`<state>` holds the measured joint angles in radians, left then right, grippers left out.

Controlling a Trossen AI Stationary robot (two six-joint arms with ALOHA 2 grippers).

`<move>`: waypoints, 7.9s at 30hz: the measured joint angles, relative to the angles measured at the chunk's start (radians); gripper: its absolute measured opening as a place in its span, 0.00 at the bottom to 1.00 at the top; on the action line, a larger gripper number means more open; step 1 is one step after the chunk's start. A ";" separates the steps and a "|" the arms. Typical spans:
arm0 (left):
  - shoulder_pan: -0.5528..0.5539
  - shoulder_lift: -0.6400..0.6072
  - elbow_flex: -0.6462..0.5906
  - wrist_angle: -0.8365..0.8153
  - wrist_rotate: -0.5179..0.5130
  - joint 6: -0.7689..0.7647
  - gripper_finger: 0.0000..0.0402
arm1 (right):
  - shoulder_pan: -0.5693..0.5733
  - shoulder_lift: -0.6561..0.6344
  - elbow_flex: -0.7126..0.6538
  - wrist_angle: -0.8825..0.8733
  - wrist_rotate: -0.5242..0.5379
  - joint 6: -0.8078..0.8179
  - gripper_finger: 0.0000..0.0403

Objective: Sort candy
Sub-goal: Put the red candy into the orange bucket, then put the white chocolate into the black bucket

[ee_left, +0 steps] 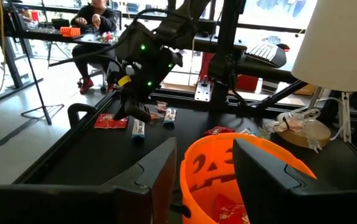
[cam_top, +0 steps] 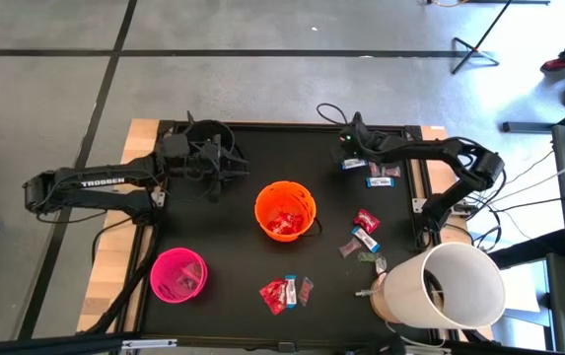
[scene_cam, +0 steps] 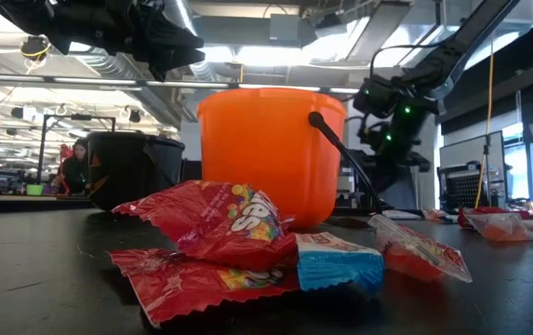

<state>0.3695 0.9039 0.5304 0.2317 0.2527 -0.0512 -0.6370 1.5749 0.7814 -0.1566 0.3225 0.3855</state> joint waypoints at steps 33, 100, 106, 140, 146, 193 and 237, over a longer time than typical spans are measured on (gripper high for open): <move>-0.004 0.000 0.000 -0.015 -0.027 -0.021 0.37 | -0.122 0.144 0.015 -0.063 -0.028 0.025 0.59; -0.072 0.000 0.000 -0.014 -0.087 -0.061 0.37 | 0.514 -0.324 0.010 0.175 -0.279 -0.218 0.48; -0.072 0.000 0.000 -0.014 -0.111 -0.047 0.37 | 0.454 -0.414 0.011 -0.075 -0.058 -0.166 0.46; -0.072 0.000 0.000 -0.014 -0.121 -0.025 0.37 | 0.022 -0.029 -0.087 -0.089 -0.203 -0.079 0.46; -0.072 0.000 0.000 -0.014 -0.121 -0.025 0.37 | 0.022 -0.024 -0.087 -0.065 -0.231 -0.080 0.46; -0.072 0.000 0.000 -0.018 -0.114 -0.051 0.37 | 0.087 -0.012 0.039 -0.256 -0.141 -0.491 0.75; -0.097 0.000 0.000 -0.020 -0.139 -0.036 0.37 | 0.091 -0.206 0.036 0.106 -0.734 -0.230 0.15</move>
<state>0.2729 0.9043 0.5301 0.2117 0.1135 -0.0868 -0.5456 1.3693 0.8173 -0.0510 -0.4116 0.1555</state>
